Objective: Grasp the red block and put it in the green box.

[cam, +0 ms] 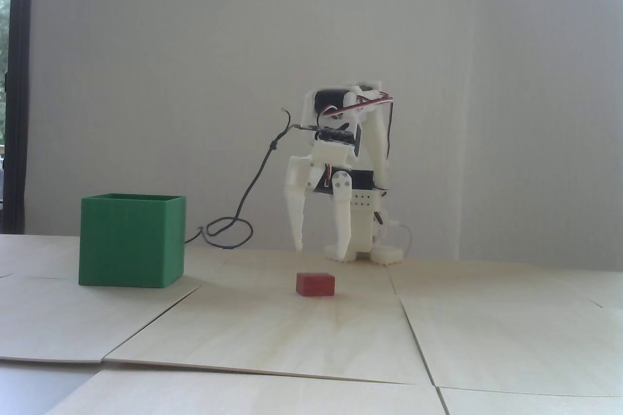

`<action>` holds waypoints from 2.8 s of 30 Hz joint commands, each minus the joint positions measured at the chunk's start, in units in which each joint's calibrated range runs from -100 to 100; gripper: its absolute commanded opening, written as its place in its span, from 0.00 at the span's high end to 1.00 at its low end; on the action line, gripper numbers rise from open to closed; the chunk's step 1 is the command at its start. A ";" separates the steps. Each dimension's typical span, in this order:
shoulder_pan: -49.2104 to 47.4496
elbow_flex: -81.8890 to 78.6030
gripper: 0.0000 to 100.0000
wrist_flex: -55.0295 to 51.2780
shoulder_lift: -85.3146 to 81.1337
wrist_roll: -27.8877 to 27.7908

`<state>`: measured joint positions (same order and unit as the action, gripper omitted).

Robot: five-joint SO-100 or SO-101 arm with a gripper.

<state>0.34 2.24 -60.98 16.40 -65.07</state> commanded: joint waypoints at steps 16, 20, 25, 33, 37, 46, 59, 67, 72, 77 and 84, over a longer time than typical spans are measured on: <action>-4.57 16.40 0.79 -10.77 4.88 0.00; -4.49 16.13 0.79 -10.69 5.12 0.00; -4.24 16.75 0.79 -9.84 7.09 0.05; -4.16 22.70 0.79 -10.43 11.28 3.07; -3.76 22.87 0.79 -10.52 11.51 3.07; -3.60 22.34 0.79 -9.76 11.59 2.81; -1.27 21.63 0.79 -10.43 10.65 3.07; 2.11 20.03 0.79 -9.76 10.96 3.07; 2.19 20.03 0.79 -9.76 11.12 3.07; 1.71 20.03 0.79 -9.76 11.44 2.75; 1.55 20.03 0.79 -9.76 11.51 2.70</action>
<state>2.10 20.41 -71.05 29.35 -62.29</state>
